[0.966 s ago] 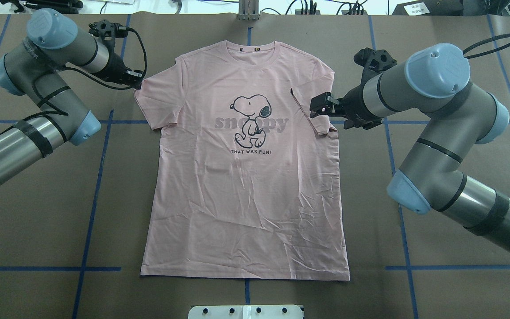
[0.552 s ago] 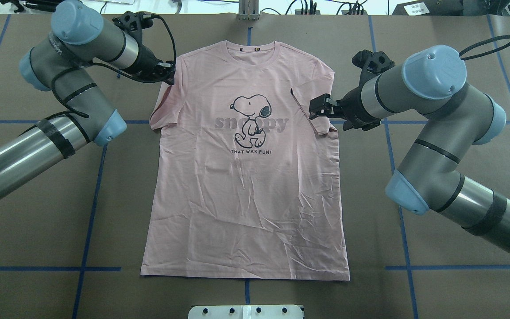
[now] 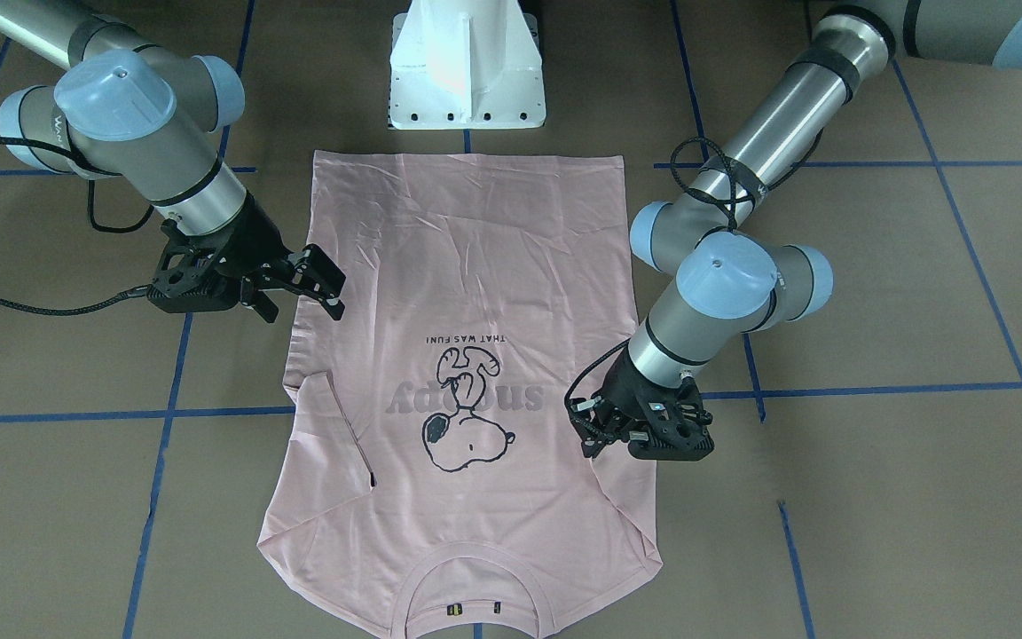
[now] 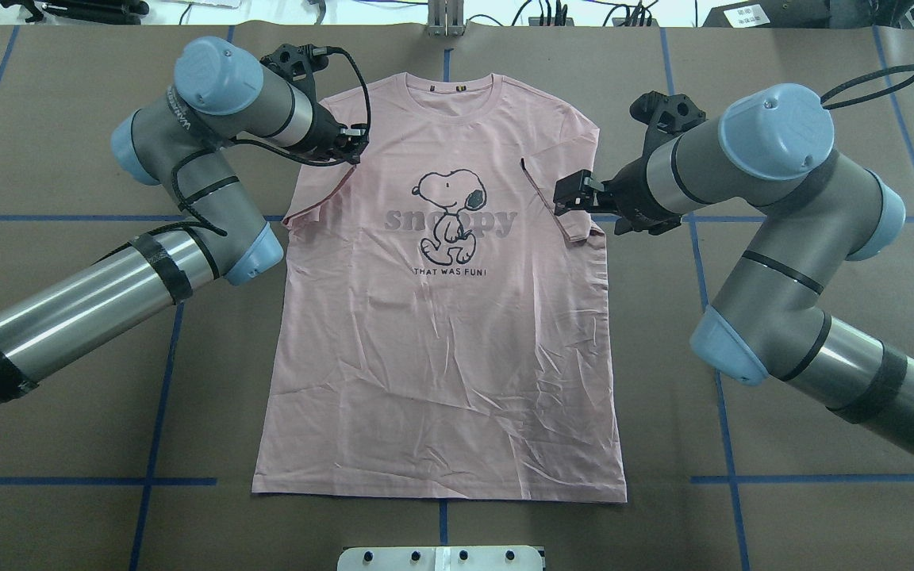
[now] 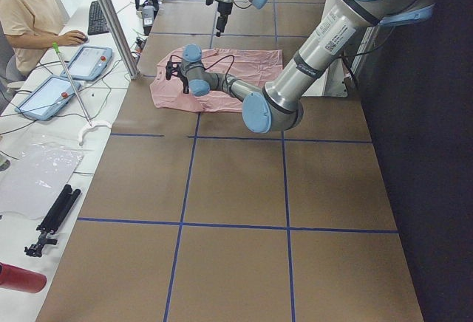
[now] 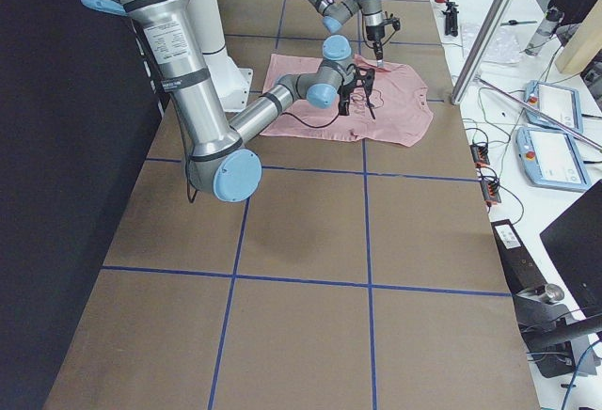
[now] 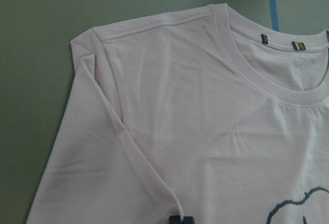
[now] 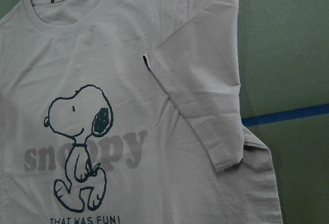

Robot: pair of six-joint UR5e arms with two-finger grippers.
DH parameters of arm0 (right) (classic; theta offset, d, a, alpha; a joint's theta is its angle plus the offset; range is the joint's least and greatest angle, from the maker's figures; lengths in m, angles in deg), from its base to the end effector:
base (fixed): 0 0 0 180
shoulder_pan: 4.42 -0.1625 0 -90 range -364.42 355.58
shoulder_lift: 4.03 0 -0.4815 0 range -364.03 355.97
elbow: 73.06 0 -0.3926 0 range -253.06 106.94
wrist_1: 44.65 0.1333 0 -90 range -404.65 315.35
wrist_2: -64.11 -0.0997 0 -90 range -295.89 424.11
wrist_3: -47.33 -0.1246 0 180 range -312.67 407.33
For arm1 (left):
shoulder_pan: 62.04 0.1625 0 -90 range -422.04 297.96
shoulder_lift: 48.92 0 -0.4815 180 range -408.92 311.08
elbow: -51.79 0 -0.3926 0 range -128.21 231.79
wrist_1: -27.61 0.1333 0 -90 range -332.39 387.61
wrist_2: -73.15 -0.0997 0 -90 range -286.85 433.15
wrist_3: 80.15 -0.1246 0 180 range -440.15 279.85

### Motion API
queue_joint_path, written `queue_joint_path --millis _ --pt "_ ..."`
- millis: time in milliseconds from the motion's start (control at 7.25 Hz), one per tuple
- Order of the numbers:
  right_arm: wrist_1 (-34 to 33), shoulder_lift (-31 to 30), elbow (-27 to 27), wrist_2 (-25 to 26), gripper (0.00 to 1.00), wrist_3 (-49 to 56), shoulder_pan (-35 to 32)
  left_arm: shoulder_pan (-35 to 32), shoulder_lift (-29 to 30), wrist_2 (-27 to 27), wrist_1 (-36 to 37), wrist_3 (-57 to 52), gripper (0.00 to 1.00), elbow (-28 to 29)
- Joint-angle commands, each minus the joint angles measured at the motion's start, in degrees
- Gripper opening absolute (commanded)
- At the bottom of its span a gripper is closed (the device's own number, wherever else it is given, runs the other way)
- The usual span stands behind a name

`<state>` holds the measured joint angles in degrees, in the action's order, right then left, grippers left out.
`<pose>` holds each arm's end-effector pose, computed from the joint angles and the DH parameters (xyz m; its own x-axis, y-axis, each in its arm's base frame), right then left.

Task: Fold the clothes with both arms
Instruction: 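Fold the other sleeve inward with the left gripper while the right gripper holds still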

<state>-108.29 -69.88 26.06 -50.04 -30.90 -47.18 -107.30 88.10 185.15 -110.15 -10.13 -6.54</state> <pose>-0.4388 -0.5179 0.3579 0.4369 0.1505 0.8868 -0.2770 0.9605 -0.0265 0.5572 -0.6853 0.3502 0.4439 0.0022 -0.8961 0.2892 0.9462 0.1455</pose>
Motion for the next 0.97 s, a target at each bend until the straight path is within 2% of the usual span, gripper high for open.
queue_joint_path --millis 0,138,276,414,552,690,828 --pt "0.09 0.10 -0.15 -0.02 1.00 0.00 0.05 0.09 0.88 -2.39 -2.77 0.12 0.00 3.48" --pt "0.01 0.45 -0.15 0.07 1.00 0.00 0.05 0.09 1.14 -2.40 -2.86 0.12 0.00 3.49" --pt "0.01 0.37 -0.15 0.16 1.00 0.00 0.05 0.00 0.97 -4.05 -2.95 0.12 0.11 3.66" --pt "0.01 0.28 0.20 0.16 1.00 -0.08 -0.04 0.00 1.05 -5.29 -2.86 0.21 0.72 3.49" --pt "0.01 -0.15 1.51 0.07 1.00 -0.17 -0.21 0.09 0.62 -5.21 -2.86 3.08 0.73 0.96" --pt "0.01 -0.77 1.95 0.33 1.00 -0.61 -0.22 0.18 -0.86 -4.87 -2.51 5.46 0.80 -3.94" --pt "-0.08 -1.47 3.52 0.51 1.00 -1.22 -0.04 2.18 -7.67 -4.17 -1.99 8.10 0.82 -14.43"
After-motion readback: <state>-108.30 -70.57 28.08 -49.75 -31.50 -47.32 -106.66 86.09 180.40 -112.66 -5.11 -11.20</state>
